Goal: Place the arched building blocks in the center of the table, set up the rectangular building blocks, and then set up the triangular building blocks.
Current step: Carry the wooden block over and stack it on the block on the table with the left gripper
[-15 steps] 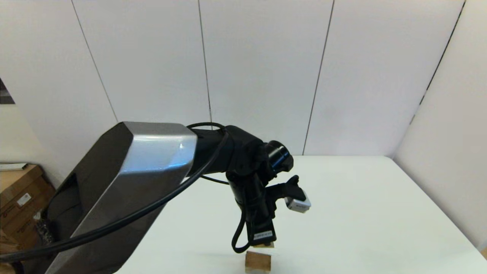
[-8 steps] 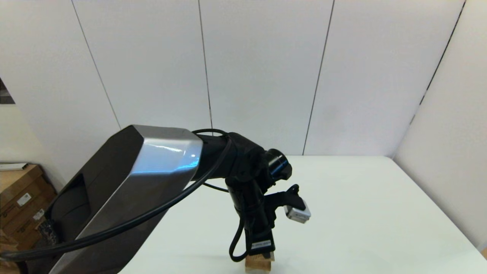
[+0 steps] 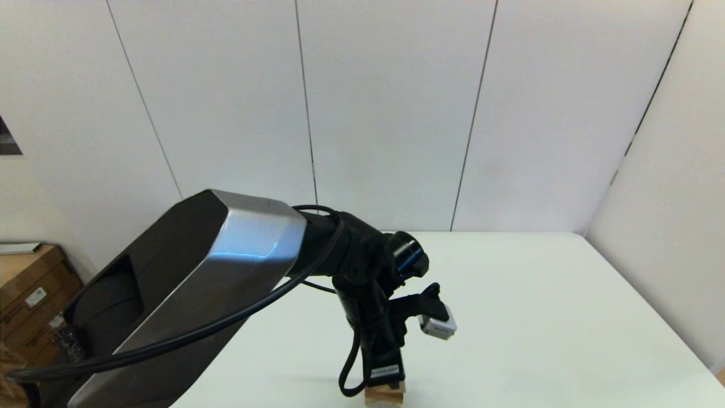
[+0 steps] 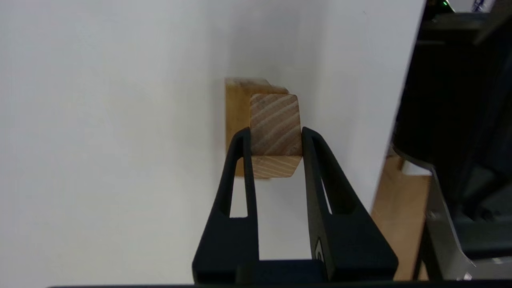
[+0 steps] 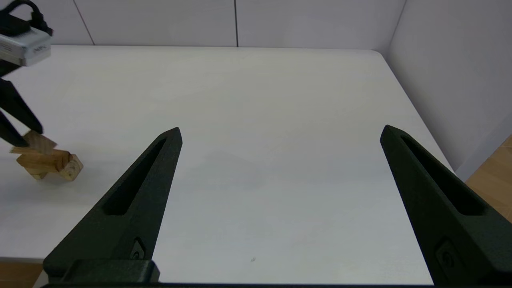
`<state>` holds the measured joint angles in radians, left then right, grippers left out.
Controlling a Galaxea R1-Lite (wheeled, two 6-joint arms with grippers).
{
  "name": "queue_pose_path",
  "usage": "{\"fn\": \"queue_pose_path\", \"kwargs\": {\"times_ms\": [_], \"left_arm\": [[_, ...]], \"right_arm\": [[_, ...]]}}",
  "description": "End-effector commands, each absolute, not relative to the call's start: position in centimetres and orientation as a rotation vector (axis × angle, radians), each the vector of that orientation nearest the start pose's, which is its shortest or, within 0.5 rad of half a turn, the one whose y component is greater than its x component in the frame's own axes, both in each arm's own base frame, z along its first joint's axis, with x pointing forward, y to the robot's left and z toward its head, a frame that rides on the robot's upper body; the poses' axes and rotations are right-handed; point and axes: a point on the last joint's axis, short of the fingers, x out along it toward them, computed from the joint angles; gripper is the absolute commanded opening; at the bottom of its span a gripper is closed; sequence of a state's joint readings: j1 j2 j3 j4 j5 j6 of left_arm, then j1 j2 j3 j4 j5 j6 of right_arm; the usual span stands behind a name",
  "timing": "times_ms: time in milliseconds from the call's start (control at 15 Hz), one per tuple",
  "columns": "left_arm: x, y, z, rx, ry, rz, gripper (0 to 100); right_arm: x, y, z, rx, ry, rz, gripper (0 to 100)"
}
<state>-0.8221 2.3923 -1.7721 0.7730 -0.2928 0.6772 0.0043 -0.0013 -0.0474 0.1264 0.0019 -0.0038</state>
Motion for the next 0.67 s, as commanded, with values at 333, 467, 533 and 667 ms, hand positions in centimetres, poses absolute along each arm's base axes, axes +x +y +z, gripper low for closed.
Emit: {"fn": "queue_pose_path", "kwargs": {"times_ms": [333,467,533,667], "left_arm": [[28.8,-31.1,5.1,0.846,0.985,-1.415,0],[28.9,-30.8,5.5,0.836,0.982,-1.411,0],[28.9,-30.8,5.8,0.835,0.975,-1.410,0],[29.0,-30.7,6.6,0.831,0.955,-1.404,0]], "right_arm": [[-2.7,0.0,7.6,-0.005,0.080,0.008,100],[-2.7,0.0,7.6,-0.005,0.080,0.008,100],[-2.7,0.0,7.6,-0.005,0.080,0.008,100],[-2.7,0.0,7.6,-0.005,0.080,0.008,100]]}}
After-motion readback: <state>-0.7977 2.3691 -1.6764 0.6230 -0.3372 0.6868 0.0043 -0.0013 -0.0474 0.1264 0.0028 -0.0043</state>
